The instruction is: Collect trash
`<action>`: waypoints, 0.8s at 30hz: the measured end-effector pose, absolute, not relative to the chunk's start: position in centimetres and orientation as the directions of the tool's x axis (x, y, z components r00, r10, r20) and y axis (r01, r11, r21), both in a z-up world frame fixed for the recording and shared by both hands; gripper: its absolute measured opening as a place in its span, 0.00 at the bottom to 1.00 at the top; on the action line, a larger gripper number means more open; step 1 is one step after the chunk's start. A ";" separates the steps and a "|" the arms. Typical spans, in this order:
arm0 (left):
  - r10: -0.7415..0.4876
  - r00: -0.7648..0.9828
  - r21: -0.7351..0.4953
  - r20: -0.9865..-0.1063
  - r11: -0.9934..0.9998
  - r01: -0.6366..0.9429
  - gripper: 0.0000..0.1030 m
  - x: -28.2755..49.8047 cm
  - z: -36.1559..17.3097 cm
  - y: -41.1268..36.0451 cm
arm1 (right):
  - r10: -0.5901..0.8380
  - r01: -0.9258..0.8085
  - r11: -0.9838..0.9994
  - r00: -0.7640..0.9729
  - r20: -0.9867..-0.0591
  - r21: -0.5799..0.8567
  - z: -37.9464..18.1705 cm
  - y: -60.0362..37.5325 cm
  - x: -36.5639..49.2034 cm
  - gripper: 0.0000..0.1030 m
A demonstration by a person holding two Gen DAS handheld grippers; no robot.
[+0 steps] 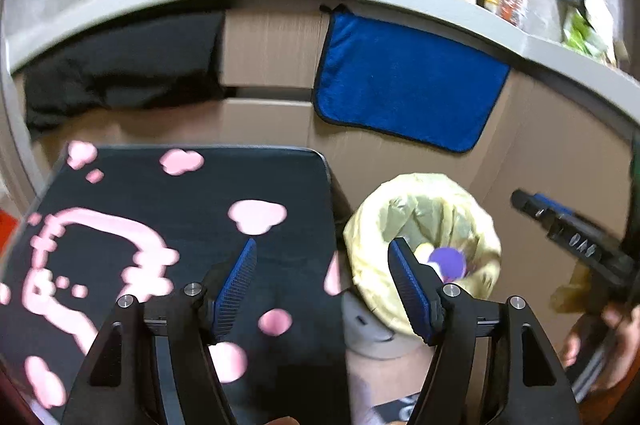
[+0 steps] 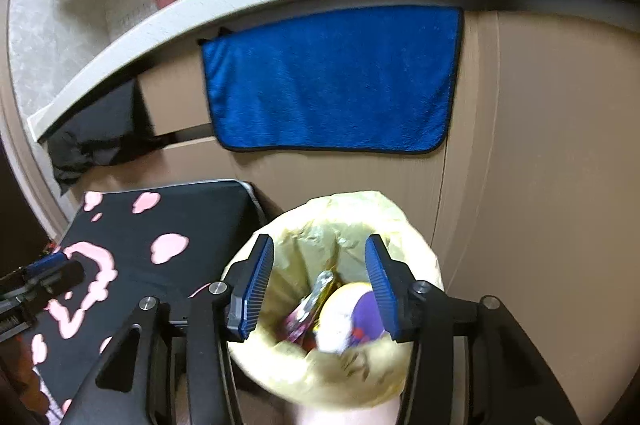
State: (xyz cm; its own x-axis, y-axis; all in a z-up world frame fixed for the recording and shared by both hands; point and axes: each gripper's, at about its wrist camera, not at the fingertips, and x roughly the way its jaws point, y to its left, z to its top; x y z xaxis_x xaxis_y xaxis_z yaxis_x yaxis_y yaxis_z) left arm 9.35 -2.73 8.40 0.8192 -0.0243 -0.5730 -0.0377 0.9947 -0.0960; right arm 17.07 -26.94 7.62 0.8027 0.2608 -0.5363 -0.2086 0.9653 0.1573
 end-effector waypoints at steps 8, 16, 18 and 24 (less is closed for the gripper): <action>0.046 0.854 -0.034 -0.517 0.997 -0.074 0.67 0.5 9.5 -2.5 | 0.310 -0.295 0.950 0.838 -0.450 0.104 10.1 -24.2 6.1 0.55; 0.110 0.888 -0.036 -0.446 0.989 -0.141 0.67 -6.9 10.2 -2.7 | 0.270 -0.301 0.954 0.873 -0.406 -0.014 10.1 -21.4 -2.7 0.55; 0.119 0.892 -0.040 -0.436 0.988 -0.151 0.67 -8.1 10.3 -2.8 | 0.270 -0.299 0.954 0.872 -0.408 -0.009 9.9 -21.4 -3.5 0.55; 0.141 0.892 -0.061 -0.429 0.981 -0.184 0.67 -10.4 10.1 -2.4 | 0.266 -0.281 0.959 0.867 -0.422 0.027 9.0 -21.8 -5.2 0.55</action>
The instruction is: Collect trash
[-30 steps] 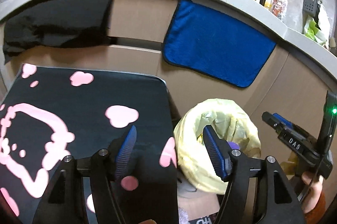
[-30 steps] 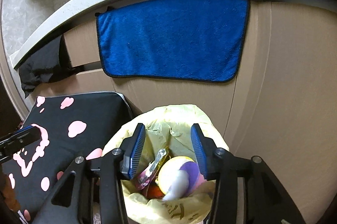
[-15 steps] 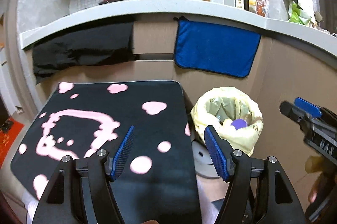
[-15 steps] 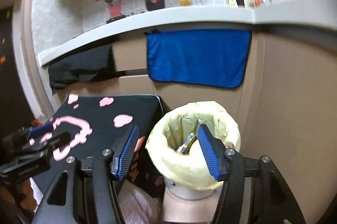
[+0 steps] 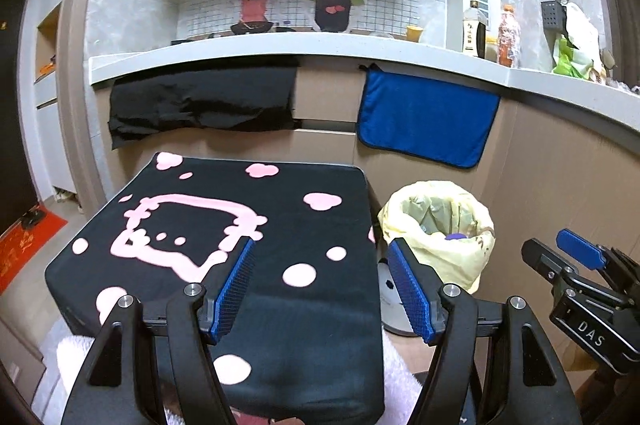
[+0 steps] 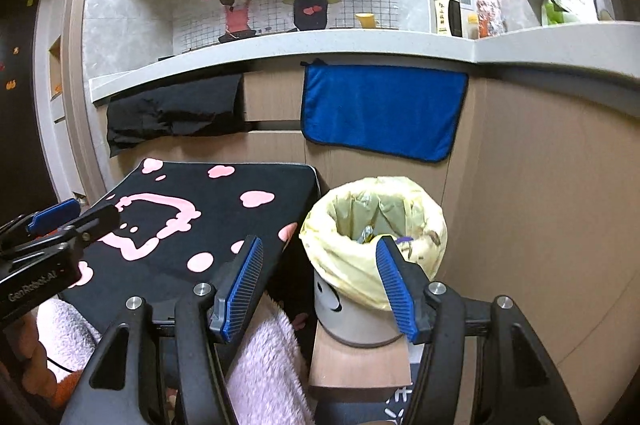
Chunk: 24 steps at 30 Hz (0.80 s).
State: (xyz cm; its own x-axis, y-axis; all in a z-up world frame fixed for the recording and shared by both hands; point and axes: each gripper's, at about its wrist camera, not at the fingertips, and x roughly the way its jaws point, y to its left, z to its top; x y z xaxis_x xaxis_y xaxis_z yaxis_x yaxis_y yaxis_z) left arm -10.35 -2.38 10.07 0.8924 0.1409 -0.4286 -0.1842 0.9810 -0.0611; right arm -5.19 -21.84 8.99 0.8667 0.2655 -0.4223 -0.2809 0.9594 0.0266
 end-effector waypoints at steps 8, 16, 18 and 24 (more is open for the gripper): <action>0.155 0.879 -0.052 -0.450 0.979 -0.199 0.67 -11.1 9.8 -1.9 | 0.275 -0.286 0.957 0.865 -0.418 0.039 9.0 -21.6 -6.6 0.55; 0.135 0.879 -0.045 -0.457 0.984 -0.174 0.67 -11.4 9.6 -2.1 | 0.268 -0.279 0.960 0.869 -0.417 0.034 9.1 -21.3 -6.9 0.55; 0.127 0.880 -0.041 -0.459 0.986 -0.164 0.67 -11.3 9.6 -2.1 | 0.266 -0.277 0.960 0.869 -0.416 0.037 9.1 -21.4 -6.9 0.55; 0.105 0.879 -0.033 -0.466 0.990 -0.136 0.67 -11.0 9.4 -2.7 | 0.257 -0.269 0.963 0.872 -0.416 0.031 9.1 -21.5 -7.0 0.55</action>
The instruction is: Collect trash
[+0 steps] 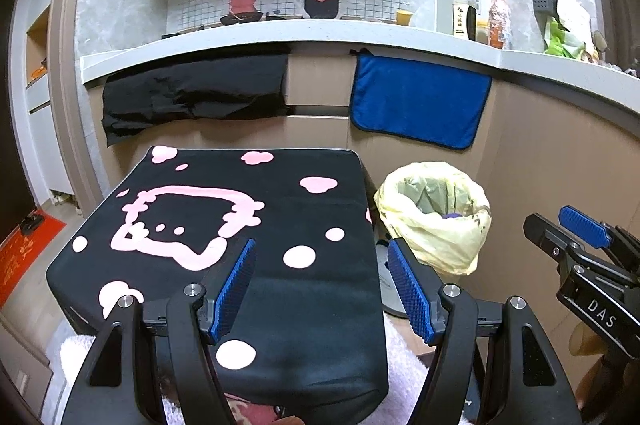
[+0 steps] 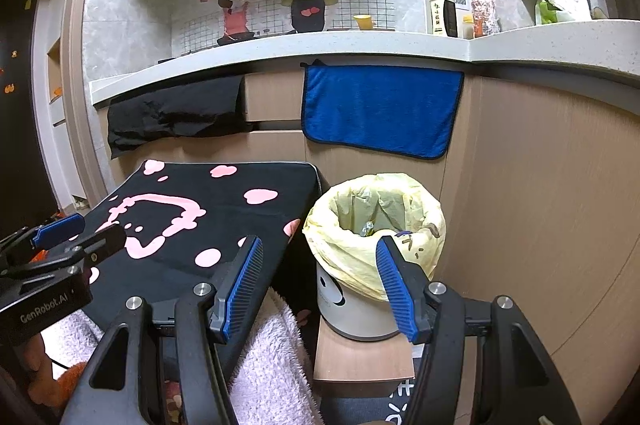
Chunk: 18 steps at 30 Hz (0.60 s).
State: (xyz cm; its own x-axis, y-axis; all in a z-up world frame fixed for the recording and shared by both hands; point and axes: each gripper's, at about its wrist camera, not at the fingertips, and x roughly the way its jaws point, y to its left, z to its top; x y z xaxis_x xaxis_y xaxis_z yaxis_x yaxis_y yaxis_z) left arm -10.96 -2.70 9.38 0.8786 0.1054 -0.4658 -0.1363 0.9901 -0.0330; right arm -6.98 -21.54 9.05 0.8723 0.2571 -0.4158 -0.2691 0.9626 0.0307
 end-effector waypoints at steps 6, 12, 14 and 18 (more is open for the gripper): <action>0.093 0.880 -0.030 -0.466 0.992 -0.120 0.67 -10.8 9.4 -3.1 | 0.256 -0.264 0.964 0.872 -0.417 0.041 9.0 -21.9 -6.9 0.55; 0.082 0.880 -0.020 -0.468 0.994 -0.103 0.67 -10.6 9.4 -3.6 | 0.251 -0.254 0.966 0.875 -0.414 0.047 9.1 -22.2 -6.8 0.55; 0.080 0.879 -0.021 -0.470 0.995 -0.102 0.67 -10.5 9.4 -3.6 | 0.248 -0.251 0.967 0.876 -0.413 0.048 9.1 -22.2 -6.8 0.55; 0.081 0.880 -0.020 -0.468 0.995 -0.102 0.67 -10.4 9.4 -3.6 | 0.245 -0.249 0.967 0.877 -0.412 0.046 9.1 -22.3 -6.7 0.55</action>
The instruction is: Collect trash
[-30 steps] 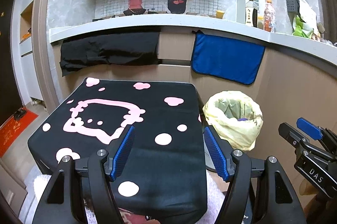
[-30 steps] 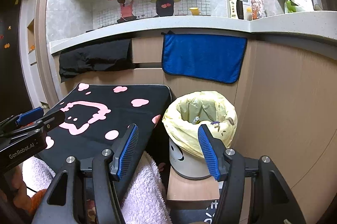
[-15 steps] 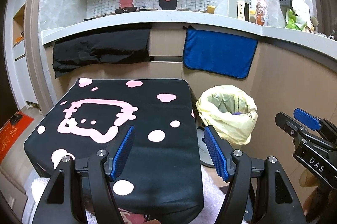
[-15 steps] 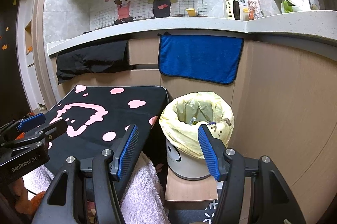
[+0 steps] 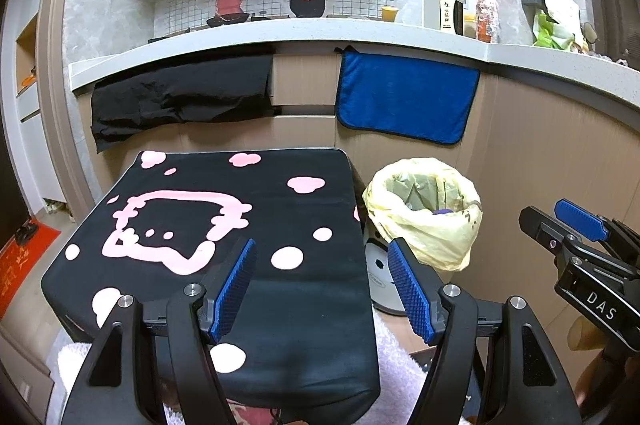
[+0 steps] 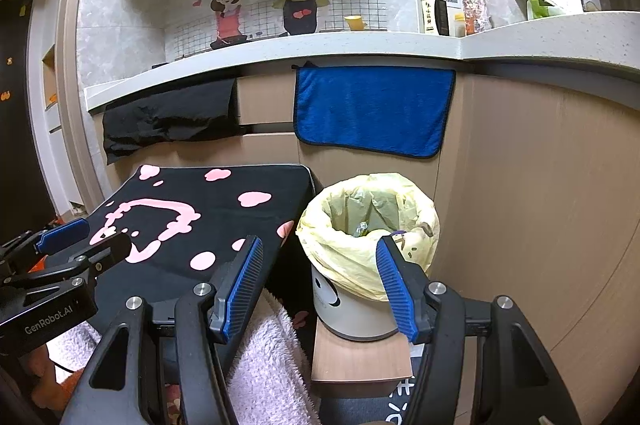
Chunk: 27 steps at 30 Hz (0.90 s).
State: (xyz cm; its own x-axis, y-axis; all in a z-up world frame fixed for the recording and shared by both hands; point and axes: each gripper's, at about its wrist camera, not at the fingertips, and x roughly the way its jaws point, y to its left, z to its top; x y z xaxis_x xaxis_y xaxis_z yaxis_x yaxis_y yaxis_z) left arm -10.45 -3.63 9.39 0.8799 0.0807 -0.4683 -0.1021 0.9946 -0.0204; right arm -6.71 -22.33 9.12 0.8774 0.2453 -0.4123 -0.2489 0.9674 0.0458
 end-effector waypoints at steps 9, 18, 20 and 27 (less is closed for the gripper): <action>0.082 0.880 -0.019 -0.467 0.995 -0.103 0.67 -10.3 9.4 -3.8 | 0.246 -0.249 0.967 0.877 -0.413 0.048 9.1 -22.4 -6.6 0.55; 0.084 0.879 -0.019 -0.469 0.994 -0.105 0.67 -10.4 9.4 -3.9 | 0.245 -0.247 0.968 0.876 -0.416 0.050 9.1 -22.5 -6.6 0.55; 0.082 0.879 -0.019 -0.470 0.994 -0.104 0.67 -10.2 9.4 -4.1 | 0.245 -0.247 0.968 0.876 -0.416 0.051 9.1 -22.5 -6.6 0.55; 0.070 0.879 -0.016 -0.472 0.996 -0.088 0.67 -10.0 9.1 -4.5 | 0.246 -0.246 0.968 0.875 -0.417 0.053 9.1 -22.7 -6.6 0.55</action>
State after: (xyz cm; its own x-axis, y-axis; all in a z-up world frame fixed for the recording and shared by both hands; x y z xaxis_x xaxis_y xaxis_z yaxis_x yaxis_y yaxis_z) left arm -10.02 -4.55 9.12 0.8789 0.0695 -0.4720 -0.0876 0.9960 -0.0165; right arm -6.62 -22.67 9.10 0.8750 0.2455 -0.4173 -0.2463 0.9677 0.0530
